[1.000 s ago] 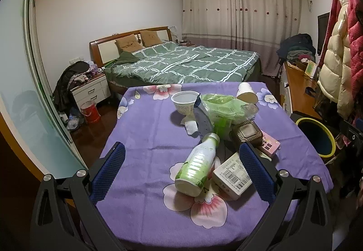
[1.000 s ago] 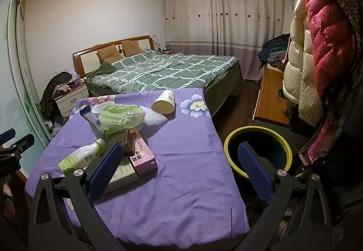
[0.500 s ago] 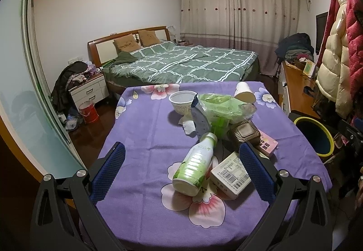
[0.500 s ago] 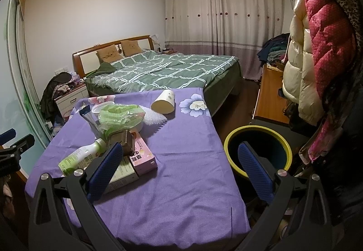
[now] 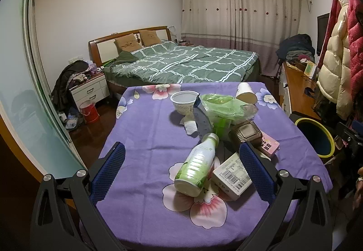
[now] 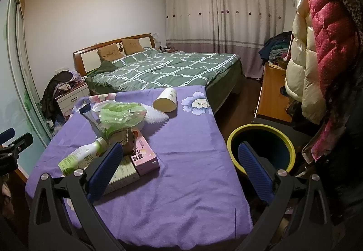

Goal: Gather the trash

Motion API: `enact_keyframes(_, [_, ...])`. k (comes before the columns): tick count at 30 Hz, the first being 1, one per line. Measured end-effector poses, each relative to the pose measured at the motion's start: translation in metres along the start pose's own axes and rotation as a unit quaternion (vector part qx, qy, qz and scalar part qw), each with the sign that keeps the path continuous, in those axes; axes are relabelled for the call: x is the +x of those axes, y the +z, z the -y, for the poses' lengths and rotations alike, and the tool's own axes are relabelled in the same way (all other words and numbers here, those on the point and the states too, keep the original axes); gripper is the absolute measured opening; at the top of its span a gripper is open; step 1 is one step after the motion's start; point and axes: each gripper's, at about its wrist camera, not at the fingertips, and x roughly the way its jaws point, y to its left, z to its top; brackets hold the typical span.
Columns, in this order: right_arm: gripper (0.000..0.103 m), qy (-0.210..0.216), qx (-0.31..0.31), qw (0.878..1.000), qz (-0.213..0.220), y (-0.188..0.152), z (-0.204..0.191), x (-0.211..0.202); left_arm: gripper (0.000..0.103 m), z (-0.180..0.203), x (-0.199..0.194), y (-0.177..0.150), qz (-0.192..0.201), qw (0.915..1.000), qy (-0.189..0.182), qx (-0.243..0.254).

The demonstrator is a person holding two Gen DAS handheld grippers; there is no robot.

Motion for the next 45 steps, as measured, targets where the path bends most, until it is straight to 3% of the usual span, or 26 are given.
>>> enact_keyframes(37, [0.097,0.0,0.0,1.0,-0.006,-0.005,-0.003,0.006,0.099,-0.002,-0.002,-0.008,-0.008,0.9999,-0.006,0.001])
enact_keyframes(45, [0.097,0.0,0.0,1.0,-0.018,-0.005,-0.005,0.023,0.099,-0.007,0.007,-0.004,-0.015,0.9999,-0.003,-0.005])
